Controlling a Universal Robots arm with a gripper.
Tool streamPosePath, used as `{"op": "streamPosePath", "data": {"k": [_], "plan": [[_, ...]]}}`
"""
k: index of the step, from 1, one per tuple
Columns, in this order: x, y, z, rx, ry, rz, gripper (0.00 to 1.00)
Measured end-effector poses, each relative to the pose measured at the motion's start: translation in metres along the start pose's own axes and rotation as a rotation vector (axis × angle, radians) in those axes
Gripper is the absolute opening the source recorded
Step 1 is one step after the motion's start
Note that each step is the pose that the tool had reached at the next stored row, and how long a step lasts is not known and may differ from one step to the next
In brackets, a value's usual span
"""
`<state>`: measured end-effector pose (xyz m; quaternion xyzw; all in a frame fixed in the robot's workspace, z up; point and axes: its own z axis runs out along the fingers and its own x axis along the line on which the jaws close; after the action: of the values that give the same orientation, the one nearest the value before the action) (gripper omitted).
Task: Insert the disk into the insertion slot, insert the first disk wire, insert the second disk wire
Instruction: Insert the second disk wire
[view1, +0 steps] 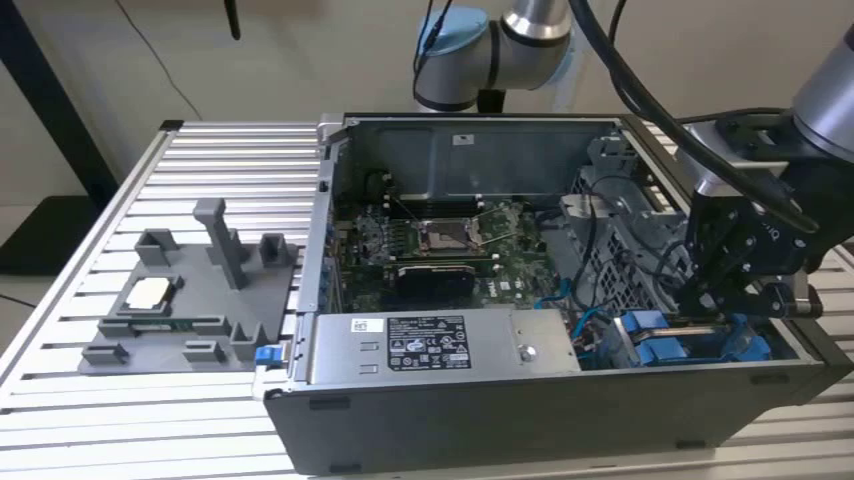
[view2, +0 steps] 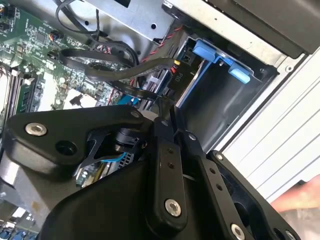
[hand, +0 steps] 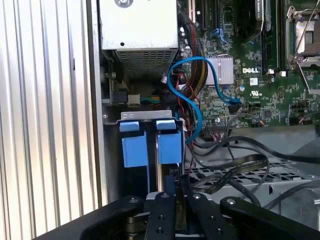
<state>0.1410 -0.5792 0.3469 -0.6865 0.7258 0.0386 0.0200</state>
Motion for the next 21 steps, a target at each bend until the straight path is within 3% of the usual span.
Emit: {"op": "streamPosePath", "data": {"k": [8,21], "plan": [[-0.002,0.0001,0.0016,0.0066,-0.0022,-0.012,0.16],[-0.0024,-0.0024,0.0034,0.0067,-0.002,-0.031,0.16]]}}
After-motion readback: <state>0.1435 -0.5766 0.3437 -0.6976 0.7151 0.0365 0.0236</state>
